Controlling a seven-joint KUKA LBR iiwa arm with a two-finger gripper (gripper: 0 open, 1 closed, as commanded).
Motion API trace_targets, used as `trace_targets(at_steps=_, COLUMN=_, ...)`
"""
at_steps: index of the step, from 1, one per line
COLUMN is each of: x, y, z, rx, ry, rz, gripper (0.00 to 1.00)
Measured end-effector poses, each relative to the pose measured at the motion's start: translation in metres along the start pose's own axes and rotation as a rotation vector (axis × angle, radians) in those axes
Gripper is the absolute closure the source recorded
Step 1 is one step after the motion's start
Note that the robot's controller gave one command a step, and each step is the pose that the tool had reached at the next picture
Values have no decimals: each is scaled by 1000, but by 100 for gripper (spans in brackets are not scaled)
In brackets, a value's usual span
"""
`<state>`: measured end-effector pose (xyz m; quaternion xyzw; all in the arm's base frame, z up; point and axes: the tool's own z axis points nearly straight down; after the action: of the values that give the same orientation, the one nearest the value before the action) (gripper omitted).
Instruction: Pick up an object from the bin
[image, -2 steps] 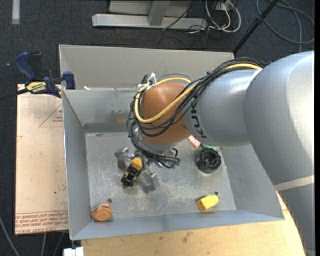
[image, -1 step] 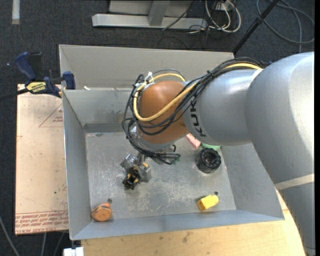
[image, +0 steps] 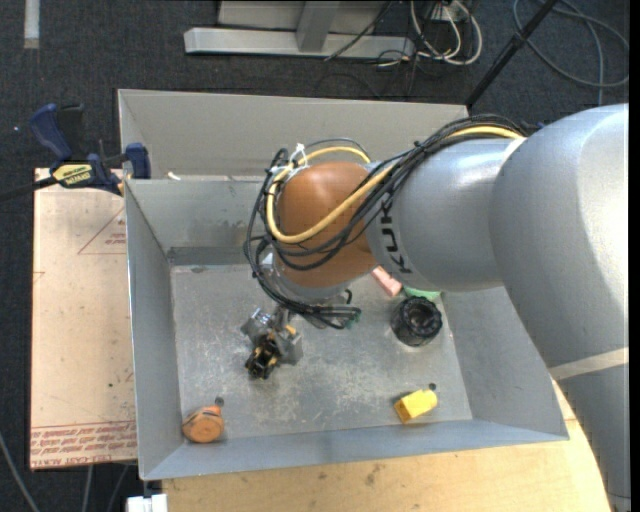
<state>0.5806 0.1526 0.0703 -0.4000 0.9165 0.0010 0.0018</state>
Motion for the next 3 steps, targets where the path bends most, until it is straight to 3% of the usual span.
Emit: trace_targets(at_steps=3, x=0, y=0, z=-20, rx=1, ry=0, rz=1, gripper=100)
